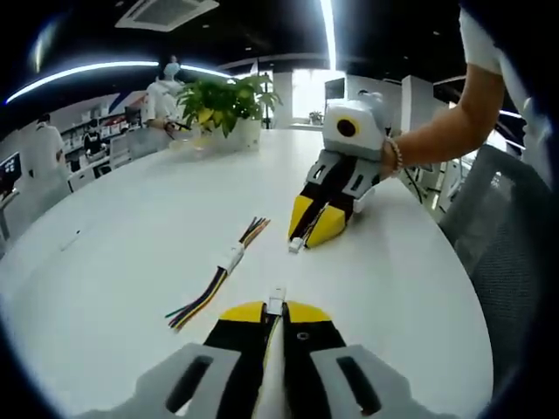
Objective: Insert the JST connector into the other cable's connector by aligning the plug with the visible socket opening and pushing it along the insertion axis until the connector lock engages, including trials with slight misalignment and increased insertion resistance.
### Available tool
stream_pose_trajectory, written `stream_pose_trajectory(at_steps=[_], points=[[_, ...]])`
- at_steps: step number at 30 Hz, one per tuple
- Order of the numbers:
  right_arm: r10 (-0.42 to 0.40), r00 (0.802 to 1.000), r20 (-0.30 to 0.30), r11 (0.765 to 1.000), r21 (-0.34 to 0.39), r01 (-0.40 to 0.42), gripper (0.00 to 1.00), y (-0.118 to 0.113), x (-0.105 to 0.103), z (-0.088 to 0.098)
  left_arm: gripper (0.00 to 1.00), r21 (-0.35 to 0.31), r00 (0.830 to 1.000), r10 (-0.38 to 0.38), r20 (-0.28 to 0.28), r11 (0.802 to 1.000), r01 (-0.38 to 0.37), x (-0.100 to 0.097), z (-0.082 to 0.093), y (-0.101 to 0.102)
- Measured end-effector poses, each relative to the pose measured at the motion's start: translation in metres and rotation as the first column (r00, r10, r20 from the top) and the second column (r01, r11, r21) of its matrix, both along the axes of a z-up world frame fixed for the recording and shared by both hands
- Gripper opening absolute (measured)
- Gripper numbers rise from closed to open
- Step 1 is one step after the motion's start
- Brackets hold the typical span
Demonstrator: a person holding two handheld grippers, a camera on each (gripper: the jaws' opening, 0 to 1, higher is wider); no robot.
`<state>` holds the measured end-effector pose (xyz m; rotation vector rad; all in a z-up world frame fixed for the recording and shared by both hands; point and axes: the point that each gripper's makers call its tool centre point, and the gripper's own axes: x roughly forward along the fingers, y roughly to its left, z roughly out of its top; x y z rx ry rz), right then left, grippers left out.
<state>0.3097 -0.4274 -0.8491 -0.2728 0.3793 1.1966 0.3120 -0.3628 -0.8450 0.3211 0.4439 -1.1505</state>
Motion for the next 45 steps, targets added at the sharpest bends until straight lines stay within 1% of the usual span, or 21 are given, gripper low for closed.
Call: stream_pose_trajectory(at_steps=[4, 8, 12, 17, 21, 30, 33, 38, 45], points=[[0.007, 1.000, -0.003, 0.999, 0.041, -0.007, 0.04, -0.001, 0.000, 0.000, 0.01, -0.004, 1.000, -0.002, -0.004, 1.000, 0.002, 0.000, 0.000, 0.000], [0.029, 1.000, 0.003, 0.999, 0.039, -0.029, 0.04, 0.000, 0.000, 0.001, 0.01, -0.006, 1.000, -0.011, -0.005, 1.000, 0.011, 0.001, 0.000, 0.000], [0.044, 0.999, -0.004, 0.998, 0.036, -0.044, 0.02, 0.000, 0.001, 0.001, 0.01, -0.006, 1.000, -0.028, -0.009, 1.000, 0.028, 0.001, 0.000, -0.001], [0.041, 0.999, -0.028, 0.998, 0.048, -0.039, 0.01, 0.000, 0.001, 0.001, 0.01, -0.009, 0.999, -0.040, -0.021, 0.999, 0.040, 0.001, 0.000, -0.001], [0.036, 0.998, -0.042, 0.998, 0.053, -0.034, 0.01, 0.000, 0.001, 0.001, 0.00, 0.001, 0.998, -0.048, -0.028, 0.999, 0.048, 0.001, 0.000, -0.002], [0.046, 0.998, -0.039, 0.999, -0.001, -0.046, 0.02, 0.002, -0.001, 0.002, 0.00, 0.028, 0.997, -0.076, -0.028, 0.997, 0.077, -0.001, 0.001, -0.003], [0.048, 0.998, -0.035, 0.999, -0.004, -0.048, 0.02, 0.003, 0.000, 0.006, 0.00, 0.025, 0.997, -0.074, -0.022, 0.997, 0.074, 0.000, 0.006, -0.003], [0.056, 0.998, -0.024, 0.998, -0.015, -0.056, 0.02, 0.005, 0.000, 0.014, 0.00, 0.043, 0.996, -0.085, -0.005, 0.995, 0.085, 0.002, 0.012, -0.001], [0.054, 0.998, 0.007, 0.998, -0.013, -0.054, 0.02, 0.008, 0.005, 0.028, 0.00, 0.048, 0.995, -0.093, 0.018, 0.995, 0.092, 0.005, 0.024, 0.001]])
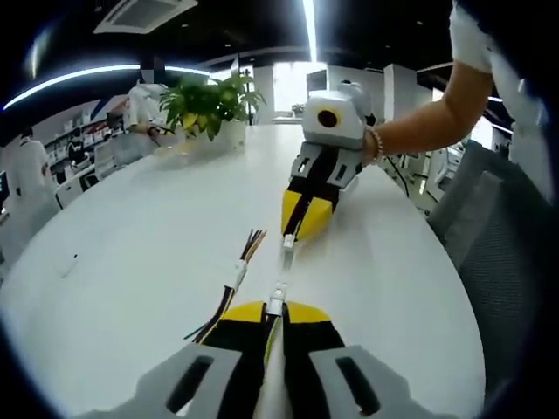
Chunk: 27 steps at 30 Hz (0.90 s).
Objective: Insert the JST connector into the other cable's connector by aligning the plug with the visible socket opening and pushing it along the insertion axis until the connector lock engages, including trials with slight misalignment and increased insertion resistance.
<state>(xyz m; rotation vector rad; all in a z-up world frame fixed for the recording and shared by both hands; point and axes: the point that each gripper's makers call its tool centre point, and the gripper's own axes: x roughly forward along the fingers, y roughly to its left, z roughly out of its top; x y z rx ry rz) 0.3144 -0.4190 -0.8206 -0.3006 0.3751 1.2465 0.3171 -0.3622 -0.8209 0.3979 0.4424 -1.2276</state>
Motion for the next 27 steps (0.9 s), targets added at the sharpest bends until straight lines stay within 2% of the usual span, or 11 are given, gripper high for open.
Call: stream_pose_trajectory(at_steps=[9, 27], points=[[0.005, 1.000, 0.023, 1.000, 0.002, -0.005, 0.02, 0.006, 0.002, 0.010, 0.00, -0.015, 0.999, -0.005, 0.032, 1.000, 0.006, 0.005, 0.012, -0.005], [0.026, 0.999, 0.026, 1.000, -0.009, -0.025, 0.02, 0.014, -0.003, 0.010, 0.00, -0.024, 0.999, -0.027, 0.040, 0.999, 0.028, 0.000, 0.012, -0.015]])
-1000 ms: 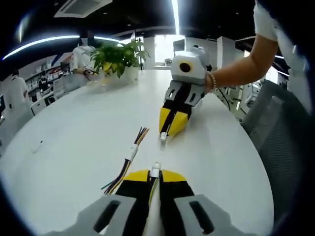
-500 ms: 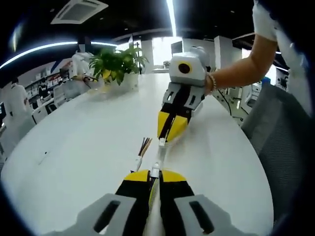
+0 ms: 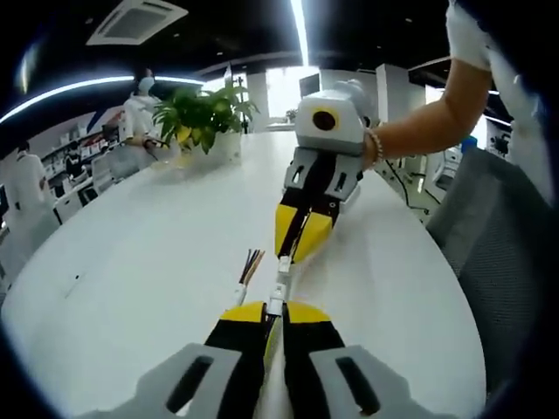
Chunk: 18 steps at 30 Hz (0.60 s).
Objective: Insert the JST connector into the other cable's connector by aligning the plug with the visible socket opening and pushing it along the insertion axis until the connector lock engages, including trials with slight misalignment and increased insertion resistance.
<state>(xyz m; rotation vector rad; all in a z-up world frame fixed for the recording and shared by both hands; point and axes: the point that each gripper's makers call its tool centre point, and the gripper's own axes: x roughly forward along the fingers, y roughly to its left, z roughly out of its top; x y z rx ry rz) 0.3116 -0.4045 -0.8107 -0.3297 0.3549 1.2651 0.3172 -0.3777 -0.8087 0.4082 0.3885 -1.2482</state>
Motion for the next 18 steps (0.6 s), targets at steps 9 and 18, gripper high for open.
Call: stream_pose_trajectory(at_steps=[9, 18], points=[[0.013, 1.000, 0.007, 1.000, -0.001, -0.013, 0.02, 0.0042, 0.0011, 0.0002, 0.00, -0.009, 1.000, -0.001, 0.004, 1.000, 0.001, -0.0002, 0.0009, -0.0056], [0.024, 1.000, 0.010, 1.000, -0.008, -0.024, 0.02, 0.0062, 0.0005, -0.0004, 0.00, -0.009, 1.000, -0.004, -0.001, 1.000, 0.004, -0.0001, 0.0000, -0.0061]])
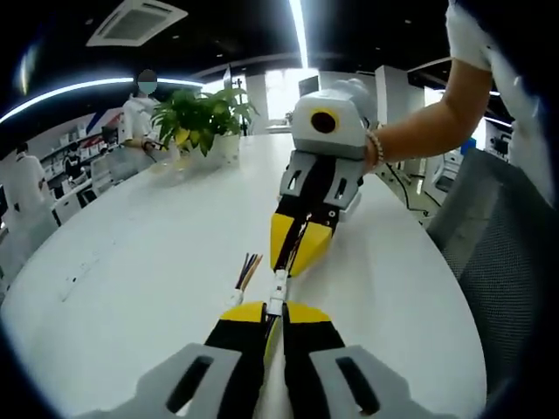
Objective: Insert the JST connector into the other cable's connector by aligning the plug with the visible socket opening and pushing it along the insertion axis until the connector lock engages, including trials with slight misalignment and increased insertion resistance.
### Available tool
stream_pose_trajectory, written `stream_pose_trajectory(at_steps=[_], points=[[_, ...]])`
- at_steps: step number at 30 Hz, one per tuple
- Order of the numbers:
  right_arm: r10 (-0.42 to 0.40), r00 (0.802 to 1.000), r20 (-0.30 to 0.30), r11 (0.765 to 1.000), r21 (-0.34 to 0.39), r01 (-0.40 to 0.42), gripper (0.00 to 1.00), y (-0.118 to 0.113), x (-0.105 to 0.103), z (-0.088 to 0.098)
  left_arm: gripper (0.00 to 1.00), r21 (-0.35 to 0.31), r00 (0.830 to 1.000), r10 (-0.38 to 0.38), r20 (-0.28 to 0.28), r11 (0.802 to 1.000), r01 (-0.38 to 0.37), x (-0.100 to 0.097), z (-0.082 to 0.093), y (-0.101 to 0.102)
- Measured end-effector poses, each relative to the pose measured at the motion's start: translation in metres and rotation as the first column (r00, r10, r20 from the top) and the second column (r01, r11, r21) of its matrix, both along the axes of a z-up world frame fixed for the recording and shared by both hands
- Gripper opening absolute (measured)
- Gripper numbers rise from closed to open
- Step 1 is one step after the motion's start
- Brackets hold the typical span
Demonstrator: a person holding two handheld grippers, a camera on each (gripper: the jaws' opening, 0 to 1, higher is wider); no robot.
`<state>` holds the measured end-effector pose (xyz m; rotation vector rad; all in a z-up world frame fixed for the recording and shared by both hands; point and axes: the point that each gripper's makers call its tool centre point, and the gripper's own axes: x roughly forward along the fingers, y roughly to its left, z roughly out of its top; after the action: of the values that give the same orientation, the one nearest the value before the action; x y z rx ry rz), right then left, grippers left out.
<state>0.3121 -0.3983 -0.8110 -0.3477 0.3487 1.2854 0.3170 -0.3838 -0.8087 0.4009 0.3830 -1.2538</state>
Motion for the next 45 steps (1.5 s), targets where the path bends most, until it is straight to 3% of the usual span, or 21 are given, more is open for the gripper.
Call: stream_pose_trajectory(at_steps=[33, 45], points=[[0.007, 1.000, -0.018, 1.000, -0.007, -0.007, 0.02, 0.006, 0.003, 0.000, 0.00, 0.001, 1.000, -0.005, -0.003, 1.000, 0.005, 0.003, -0.001, -0.003], [-0.005, 1.000, -0.023, 1.000, -0.023, 0.005, 0.02, 0.005, 0.012, -0.012, 0.00, 0.017, 1.000, -0.002, -0.010, 1.000, 0.002, 0.012, -0.014, -0.004]])
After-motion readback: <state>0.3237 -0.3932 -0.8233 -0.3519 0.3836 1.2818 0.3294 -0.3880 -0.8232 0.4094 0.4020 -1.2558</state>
